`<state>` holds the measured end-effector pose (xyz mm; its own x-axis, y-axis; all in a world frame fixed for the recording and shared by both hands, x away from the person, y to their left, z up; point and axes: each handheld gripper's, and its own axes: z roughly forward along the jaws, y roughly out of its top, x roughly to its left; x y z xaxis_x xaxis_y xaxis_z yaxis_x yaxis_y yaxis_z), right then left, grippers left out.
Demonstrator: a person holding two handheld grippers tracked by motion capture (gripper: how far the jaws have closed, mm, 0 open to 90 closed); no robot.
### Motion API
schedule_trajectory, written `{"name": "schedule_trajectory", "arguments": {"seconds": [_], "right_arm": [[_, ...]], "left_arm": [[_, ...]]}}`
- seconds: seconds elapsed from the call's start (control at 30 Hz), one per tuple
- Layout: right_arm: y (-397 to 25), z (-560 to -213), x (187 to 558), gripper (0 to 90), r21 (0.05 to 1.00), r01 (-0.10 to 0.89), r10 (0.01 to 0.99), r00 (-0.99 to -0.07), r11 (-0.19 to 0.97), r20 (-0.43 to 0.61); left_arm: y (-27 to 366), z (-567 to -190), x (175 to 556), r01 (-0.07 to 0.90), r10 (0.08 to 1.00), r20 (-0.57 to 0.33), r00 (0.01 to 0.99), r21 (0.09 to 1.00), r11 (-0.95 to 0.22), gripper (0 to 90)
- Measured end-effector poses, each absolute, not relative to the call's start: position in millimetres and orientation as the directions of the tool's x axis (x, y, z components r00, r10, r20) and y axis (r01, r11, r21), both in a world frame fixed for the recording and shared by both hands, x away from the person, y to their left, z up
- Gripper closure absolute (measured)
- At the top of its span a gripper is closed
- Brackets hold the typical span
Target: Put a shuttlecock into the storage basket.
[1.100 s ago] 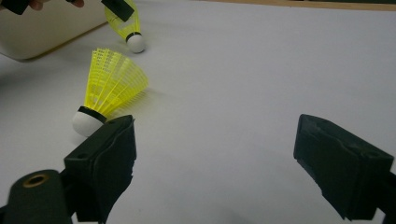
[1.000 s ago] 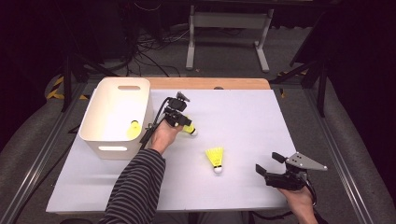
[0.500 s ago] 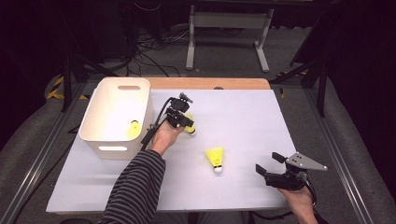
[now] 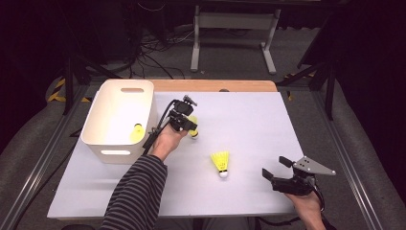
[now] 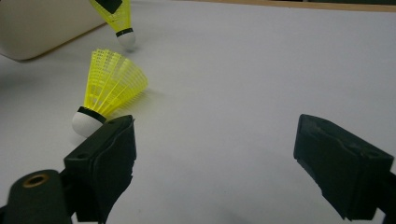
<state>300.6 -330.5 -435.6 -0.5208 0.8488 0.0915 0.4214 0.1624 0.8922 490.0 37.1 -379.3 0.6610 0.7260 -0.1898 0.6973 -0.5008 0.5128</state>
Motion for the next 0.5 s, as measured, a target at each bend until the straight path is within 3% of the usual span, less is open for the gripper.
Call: {"name": "schedule_trajectory", "arguments": {"seconds": [0.5], "right_arm": [[-331, -436, 301, 13.3, 0.892, 0.421, 0.85, -0.519, 0.162, 0.09]], "left_arm": [[44, -365, 479, 0.68, 0.721, -0.171, 0.671, 0.529, -0.508, 89.6]]}}
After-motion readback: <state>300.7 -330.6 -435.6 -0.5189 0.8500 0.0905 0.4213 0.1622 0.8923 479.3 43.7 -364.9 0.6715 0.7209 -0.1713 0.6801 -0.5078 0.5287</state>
